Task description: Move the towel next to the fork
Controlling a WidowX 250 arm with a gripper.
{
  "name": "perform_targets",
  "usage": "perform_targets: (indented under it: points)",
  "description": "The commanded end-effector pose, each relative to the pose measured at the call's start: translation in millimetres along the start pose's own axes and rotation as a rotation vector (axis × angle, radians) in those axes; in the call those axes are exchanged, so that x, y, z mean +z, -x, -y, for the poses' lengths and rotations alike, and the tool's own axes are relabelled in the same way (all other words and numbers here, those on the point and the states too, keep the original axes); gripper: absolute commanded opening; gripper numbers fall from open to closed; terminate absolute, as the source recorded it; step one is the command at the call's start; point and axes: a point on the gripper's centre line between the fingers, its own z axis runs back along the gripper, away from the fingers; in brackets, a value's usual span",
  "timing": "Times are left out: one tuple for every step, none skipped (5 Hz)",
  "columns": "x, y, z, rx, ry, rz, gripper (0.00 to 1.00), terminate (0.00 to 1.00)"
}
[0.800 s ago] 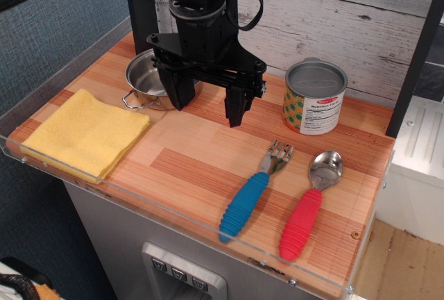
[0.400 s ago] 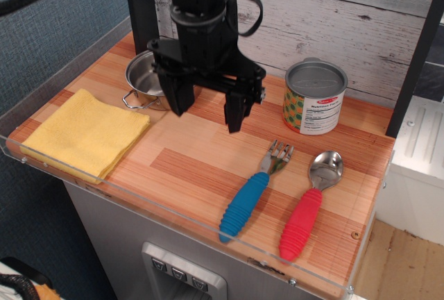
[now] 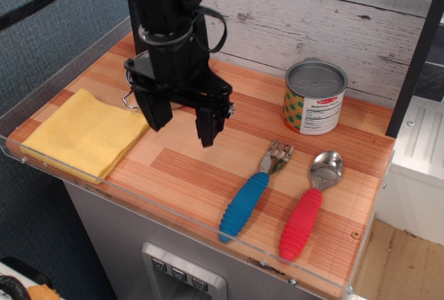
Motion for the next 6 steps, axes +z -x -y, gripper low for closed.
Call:
perform_targets:
  points:
    - [3,21,-53,0.067,-0.087,-0.005,1.0,0.0]
    - [-4,25,-81,0.099,-0.112,-0.013,1.0,0.0]
    - [-14,23,-106,0.146,-0.133,-0.025,1.0,0.0]
    - [-18,20,-125,0.171,-0.147,-0.025,0.0,0.0]
    - [-19,19,-136,0.165,-0.172,-0.007,0.0,0.0]
    - [-22,17,-142,0.145,-0.194,0.01,0.0,0.0]
